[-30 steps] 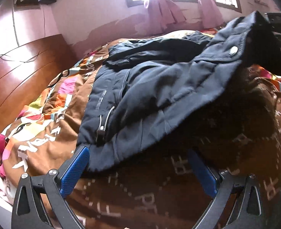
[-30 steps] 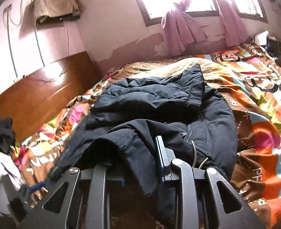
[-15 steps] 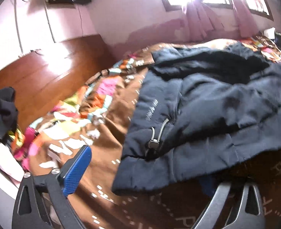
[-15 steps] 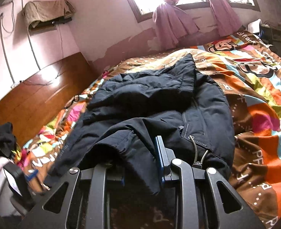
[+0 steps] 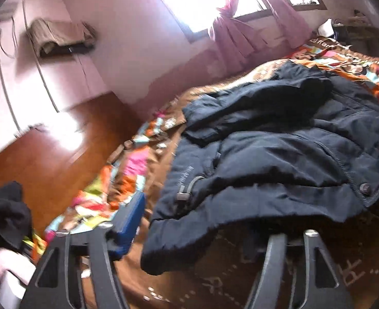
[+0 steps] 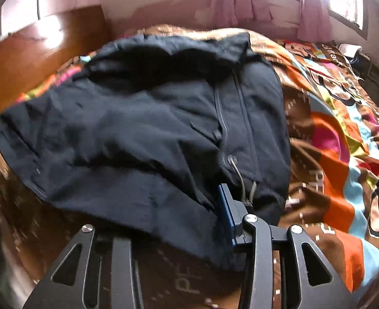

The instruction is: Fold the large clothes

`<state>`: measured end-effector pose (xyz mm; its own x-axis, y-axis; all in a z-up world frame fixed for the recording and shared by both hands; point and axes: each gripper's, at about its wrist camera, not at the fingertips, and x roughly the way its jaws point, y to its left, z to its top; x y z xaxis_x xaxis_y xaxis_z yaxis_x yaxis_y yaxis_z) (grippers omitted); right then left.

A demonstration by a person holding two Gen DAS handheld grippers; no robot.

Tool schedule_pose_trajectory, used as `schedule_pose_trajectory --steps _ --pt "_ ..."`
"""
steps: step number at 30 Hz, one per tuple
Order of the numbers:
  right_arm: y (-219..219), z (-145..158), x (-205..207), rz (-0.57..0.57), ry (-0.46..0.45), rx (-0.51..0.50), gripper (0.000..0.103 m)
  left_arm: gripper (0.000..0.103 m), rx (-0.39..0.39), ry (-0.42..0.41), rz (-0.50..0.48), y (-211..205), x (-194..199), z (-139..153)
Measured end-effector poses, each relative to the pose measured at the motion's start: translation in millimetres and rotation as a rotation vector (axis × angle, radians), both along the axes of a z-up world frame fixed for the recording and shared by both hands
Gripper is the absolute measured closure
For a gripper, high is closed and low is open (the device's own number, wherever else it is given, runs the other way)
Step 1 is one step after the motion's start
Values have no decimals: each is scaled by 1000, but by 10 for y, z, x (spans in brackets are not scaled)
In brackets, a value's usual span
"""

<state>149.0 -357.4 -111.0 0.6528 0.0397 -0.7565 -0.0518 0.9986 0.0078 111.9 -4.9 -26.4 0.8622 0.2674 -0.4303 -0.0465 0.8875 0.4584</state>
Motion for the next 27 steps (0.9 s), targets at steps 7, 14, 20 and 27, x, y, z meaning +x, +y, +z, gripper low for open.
schedule_pose_trajectory --steps 7,14,20,27 --pt "45 -45 7 12 4 -73 63 67 62 25 -23 -135 -32 -74" --pt "76 238 -72 11 -99 -76 91 81 37 -36 -28 -150 -7 147" --pt "112 691 -277 -14 -296 -101 96 95 -73 -111 -25 -54 -40 470" --pt "169 1084 -500 8 -427 -94 97 98 -183 -159 -11 145 -165 784"
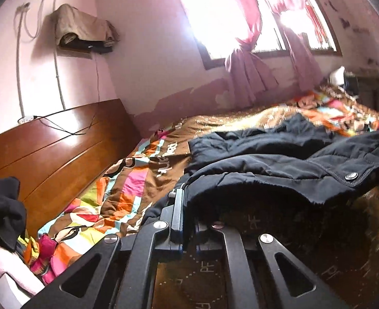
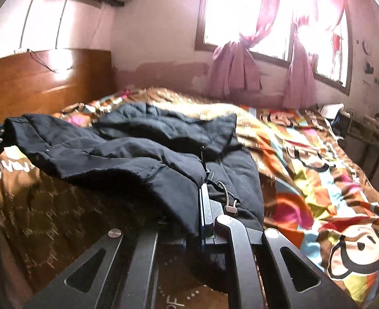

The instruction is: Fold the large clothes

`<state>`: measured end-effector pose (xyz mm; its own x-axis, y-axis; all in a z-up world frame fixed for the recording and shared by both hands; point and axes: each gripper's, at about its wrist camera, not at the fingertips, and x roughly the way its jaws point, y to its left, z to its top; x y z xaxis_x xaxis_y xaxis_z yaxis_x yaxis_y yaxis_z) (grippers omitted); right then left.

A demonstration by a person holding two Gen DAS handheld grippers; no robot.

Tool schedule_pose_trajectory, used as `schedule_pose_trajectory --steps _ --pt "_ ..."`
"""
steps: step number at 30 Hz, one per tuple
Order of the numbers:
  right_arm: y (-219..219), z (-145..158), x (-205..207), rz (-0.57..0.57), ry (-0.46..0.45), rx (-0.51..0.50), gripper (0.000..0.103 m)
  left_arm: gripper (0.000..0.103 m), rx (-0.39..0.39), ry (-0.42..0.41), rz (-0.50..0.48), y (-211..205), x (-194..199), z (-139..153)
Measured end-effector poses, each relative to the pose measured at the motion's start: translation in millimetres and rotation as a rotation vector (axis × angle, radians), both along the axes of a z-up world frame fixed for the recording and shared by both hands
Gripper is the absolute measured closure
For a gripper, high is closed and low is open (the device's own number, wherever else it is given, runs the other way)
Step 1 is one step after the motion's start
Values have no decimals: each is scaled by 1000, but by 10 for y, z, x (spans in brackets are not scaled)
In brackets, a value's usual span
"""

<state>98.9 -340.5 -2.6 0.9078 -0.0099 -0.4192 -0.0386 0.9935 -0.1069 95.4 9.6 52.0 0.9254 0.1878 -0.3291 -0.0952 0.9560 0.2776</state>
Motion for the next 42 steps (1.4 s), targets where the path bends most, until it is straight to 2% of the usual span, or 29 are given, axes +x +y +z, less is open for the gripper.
schedule_pose_trajectory --steps 5,11,16,20,25,30,38,42 --pt "55 254 -292 23 -85 4 97 98 -45 -48 -8 113 -266 236" --pt "170 585 -727 37 -181 -31 97 99 -50 -174 -18 166 -704 509" --pt "227 900 -1081 50 -267 -40 97 99 -83 -251 -36 235 -1002 815" --pt "282 1085 -1317 45 -339 -86 97 99 -47 -316 -59 232 -1225 966" --pt "310 1289 -1523 39 -411 -80 97 99 -15 -359 -80 217 -1409 1121" --pt "334 1311 -1437 33 -399 -76 97 99 -3 -317 -86 209 -1265 1085" --pt "276 1038 -938 22 -270 -61 97 99 21 -198 -87 193 -858 830" --pt "217 912 -707 25 -249 -53 97 99 41 -163 -75 156 -582 753"
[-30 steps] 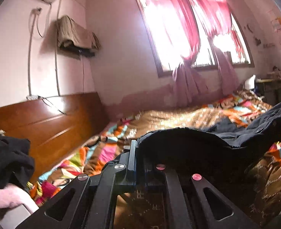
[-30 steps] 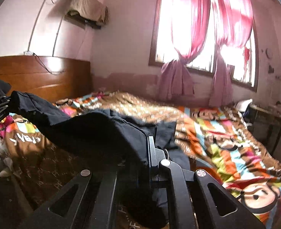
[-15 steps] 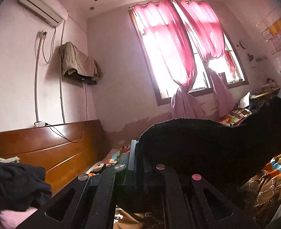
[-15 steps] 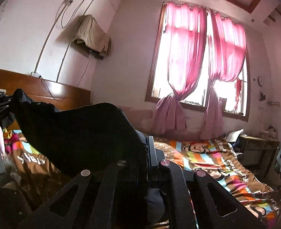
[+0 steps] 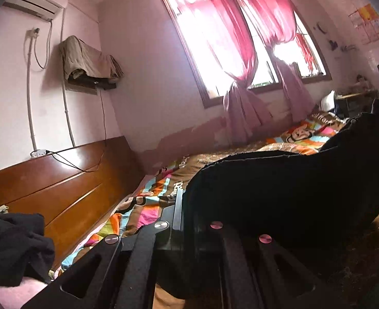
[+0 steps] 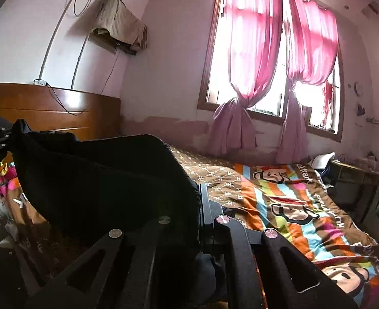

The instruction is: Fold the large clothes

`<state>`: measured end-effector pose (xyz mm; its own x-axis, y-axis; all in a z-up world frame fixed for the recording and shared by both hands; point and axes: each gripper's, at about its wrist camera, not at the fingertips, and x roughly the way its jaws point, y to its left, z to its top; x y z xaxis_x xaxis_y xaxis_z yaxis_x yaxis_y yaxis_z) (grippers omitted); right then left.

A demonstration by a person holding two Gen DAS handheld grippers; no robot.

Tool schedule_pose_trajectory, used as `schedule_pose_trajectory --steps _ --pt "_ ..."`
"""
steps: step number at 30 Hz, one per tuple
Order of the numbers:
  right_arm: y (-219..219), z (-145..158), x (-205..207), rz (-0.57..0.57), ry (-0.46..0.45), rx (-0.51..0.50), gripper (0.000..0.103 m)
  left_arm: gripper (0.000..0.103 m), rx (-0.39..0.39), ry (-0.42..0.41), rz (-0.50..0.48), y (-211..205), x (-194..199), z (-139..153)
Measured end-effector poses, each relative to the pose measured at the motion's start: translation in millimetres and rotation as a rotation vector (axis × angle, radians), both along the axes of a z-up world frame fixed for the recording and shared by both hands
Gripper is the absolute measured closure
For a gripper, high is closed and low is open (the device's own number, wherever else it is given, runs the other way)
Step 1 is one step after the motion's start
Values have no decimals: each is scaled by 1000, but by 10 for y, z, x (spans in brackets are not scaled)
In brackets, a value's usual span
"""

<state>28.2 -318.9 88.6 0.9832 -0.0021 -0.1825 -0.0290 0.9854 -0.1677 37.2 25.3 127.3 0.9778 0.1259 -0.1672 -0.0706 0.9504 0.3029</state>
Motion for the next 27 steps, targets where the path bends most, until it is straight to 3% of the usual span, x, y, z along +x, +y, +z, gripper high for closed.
schedule_pose_trajectory --steps 8,15,23,27 --pt "-77 -166 691 -2 65 9 97 98 -15 105 25 -34 819 -210" --pt "-68 -410 1133 -18 88 -9 97 98 -18 146 24 -73 1287 -392" --pt "-231 -586 2001 -8 160 28 97 98 -1 257 37 -205 2184 -576" --pt "-188 -678 2307 -1 168 -30 97 98 -15 310 54 -206 2493 -699"
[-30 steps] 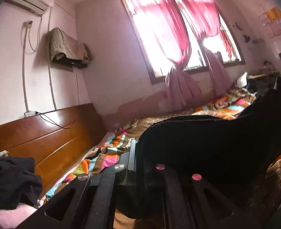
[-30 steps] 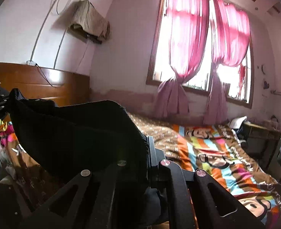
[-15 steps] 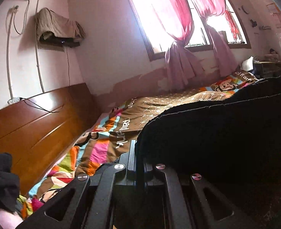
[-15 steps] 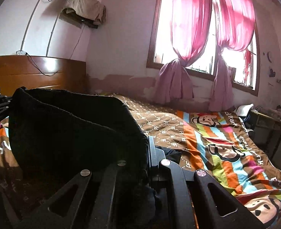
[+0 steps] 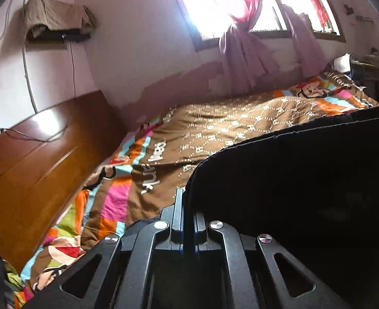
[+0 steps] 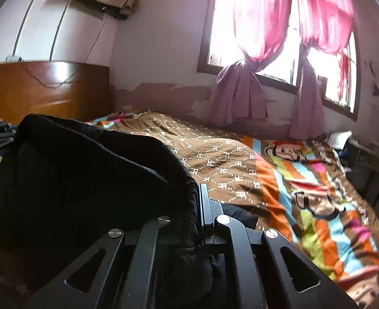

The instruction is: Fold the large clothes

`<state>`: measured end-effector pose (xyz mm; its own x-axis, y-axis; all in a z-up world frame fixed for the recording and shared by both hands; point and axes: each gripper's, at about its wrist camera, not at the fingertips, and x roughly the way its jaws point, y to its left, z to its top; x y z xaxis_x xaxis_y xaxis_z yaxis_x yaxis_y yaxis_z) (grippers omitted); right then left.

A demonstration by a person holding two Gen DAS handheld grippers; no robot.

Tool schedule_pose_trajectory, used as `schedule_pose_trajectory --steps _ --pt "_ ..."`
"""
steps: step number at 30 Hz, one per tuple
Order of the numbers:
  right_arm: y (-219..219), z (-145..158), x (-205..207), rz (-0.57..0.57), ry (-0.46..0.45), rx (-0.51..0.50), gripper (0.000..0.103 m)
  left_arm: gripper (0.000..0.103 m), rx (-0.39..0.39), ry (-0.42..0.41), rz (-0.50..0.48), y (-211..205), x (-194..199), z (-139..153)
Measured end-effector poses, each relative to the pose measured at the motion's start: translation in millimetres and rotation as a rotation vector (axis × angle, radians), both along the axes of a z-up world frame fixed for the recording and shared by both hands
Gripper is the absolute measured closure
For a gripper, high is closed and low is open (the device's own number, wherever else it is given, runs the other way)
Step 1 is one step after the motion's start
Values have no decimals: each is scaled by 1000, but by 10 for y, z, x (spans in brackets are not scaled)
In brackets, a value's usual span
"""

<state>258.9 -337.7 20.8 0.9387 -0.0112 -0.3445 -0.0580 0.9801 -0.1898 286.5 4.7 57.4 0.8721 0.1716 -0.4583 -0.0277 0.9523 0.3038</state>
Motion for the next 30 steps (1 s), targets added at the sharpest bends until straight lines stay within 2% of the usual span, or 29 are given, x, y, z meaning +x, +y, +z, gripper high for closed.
schedule_pose_trajectory --steps 7,9,11,12,13,15,17,19,23,26,28,30 --pt "-3 -264 512 17 94 -1 97 97 -51 153 14 70 455 -433" --pt "1 -310 557 15 124 9 97 93 -62 166 21 75 473 -465" --pt "-2 -350 540 10 130 6 97 78 -61 150 18 55 428 -458" --pt "5 -359 521 7 132 1 97 58 -64 140 7 71 442 -449" --pt "-22 -360 508 7 131 -1 97 33 -70 118 -3 78 370 -417" --pt "-15 -331 468 -2 121 -26 97 18 -74 66 -15 104 264 -341" --pt "3 -263 452 -9 111 -63 97 18 -49 33 -22 119 172 -272" --pt "22 -146 467 -16 99 -105 97 18 -39 39 -16 158 144 -224" --pt "84 90 570 -33 88 -163 97 18 -88 59 -32 249 80 -179" --pt "122 73 730 -41 146 -192 97 18 -111 88 -39 276 62 -213" --pt "74 -24 854 -31 205 -151 97 18 -144 119 -45 295 28 -268" --pt "-53 -161 971 -6 291 -53 96 18 -164 141 -44 308 -15 -326"
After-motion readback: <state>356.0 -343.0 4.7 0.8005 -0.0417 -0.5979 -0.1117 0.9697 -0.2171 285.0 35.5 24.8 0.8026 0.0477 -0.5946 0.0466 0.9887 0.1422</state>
